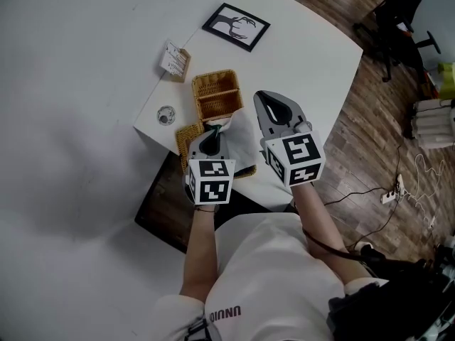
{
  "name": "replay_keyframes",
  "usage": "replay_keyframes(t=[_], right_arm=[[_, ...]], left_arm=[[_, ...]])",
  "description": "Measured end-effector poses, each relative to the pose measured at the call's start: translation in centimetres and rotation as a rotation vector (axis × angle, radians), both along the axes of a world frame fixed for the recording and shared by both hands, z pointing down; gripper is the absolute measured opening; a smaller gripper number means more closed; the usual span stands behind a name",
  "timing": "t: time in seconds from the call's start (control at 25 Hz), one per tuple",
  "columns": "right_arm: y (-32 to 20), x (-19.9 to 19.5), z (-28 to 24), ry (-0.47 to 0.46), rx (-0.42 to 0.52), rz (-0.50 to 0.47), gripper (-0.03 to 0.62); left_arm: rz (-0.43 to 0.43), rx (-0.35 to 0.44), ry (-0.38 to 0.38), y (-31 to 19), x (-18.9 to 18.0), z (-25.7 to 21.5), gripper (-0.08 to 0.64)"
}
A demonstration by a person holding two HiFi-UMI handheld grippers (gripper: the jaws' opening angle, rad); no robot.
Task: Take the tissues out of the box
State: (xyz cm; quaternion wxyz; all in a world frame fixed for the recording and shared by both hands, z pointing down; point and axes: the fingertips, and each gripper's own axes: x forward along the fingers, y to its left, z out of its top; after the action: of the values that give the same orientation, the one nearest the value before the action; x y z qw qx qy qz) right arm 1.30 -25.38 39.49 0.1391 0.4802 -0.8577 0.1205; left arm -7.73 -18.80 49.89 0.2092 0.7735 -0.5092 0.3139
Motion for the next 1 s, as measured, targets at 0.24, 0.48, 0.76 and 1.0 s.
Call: replay_keyframes(t=[0.24,0.48,0.76,1.0], right_arm=[[0.1,0.3,-0.3,-0.015,0.013,0.019,0.02],[0.6,0.1,-0.6,-0.012,0.017,0.003,0.02],[0.7,-0.1,-1.1,-0.009,0.031,-0.001,0.02],[0.9,-0.3,-1.2,-0.01,0.038,-0.01,0.02]], left_arm=[[-0.008,0.046,0.013,0.2,-0.2,-0.8,0.025],[-0.046,0.066,0.015,0.5,-0.5,-1.4,0.025],[-0.05,0.079,0.03,0.7,-0.5,-2.0,0.023],[-0.04,0.091,0.043,0.9,-0.4,-2.6,0.021]])
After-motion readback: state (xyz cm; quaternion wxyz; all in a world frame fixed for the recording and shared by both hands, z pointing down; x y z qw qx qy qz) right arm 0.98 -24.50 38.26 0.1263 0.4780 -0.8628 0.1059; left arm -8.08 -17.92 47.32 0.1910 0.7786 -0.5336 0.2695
